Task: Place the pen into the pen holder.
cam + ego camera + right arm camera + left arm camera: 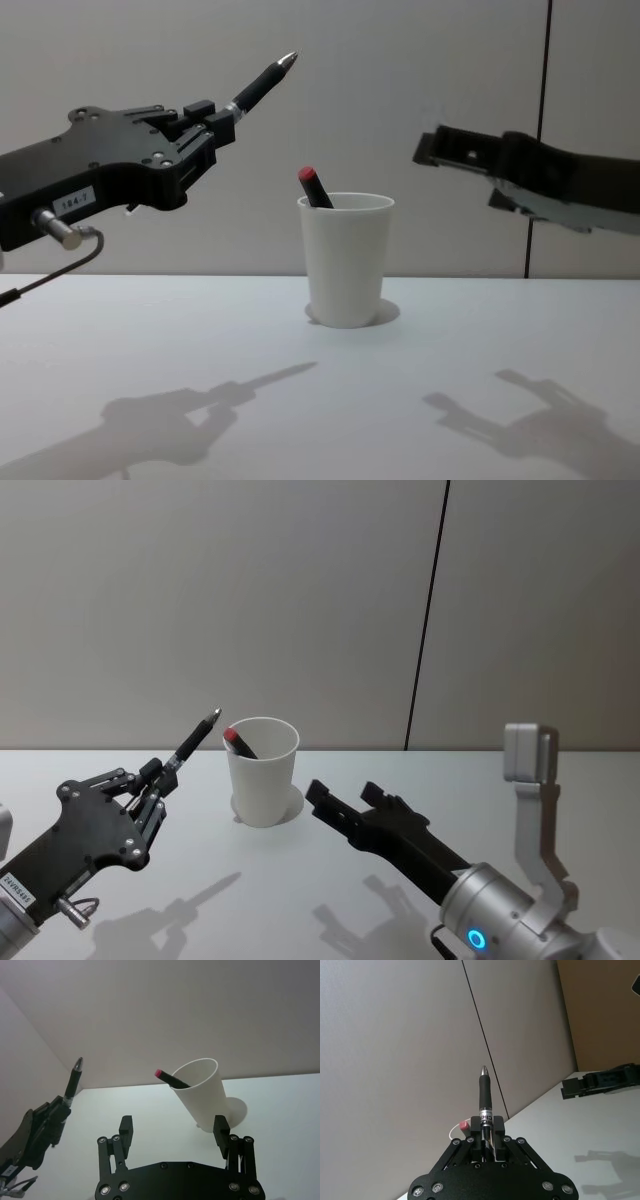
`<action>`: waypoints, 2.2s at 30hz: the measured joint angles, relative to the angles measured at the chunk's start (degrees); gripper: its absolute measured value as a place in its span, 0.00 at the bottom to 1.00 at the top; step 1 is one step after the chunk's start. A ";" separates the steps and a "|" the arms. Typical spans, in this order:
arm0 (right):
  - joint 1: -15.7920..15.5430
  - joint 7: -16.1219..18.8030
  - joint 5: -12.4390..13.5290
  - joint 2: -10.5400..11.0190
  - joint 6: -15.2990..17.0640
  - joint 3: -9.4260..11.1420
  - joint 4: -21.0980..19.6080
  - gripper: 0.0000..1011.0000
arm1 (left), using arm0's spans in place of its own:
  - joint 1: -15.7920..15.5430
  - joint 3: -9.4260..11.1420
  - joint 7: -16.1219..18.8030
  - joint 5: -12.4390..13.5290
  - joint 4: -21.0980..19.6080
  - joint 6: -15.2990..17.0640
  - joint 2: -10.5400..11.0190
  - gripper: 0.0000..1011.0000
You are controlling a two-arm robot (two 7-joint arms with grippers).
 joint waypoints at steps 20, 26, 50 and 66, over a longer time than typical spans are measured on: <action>5.77 2.49 3.95 -6.17 -2.53 -4.18 4.37 0.99 | 0.00 -0.04 -0.07 0.00 0.00 -0.19 0.00 0.14; 7.10 3.27 5.08 -7.06 -2.06 -5.41 4.84 0.99 | -0.01 -0.04 -0.06 0.00 0.00 -0.21 0.00 0.14; 12.86 3.88 3.02 -7.79 -2.71 -10.72 9.58 0.99 | -0.01 -0.03 -0.06 0.01 0.01 -0.21 0.00 0.14; 14.27 2.44 1.54 -7.94 -4.07 -12.75 11.87 0.99 | -0.01 -0.04 -0.06 0.00 0.01 -0.20 0.00 0.14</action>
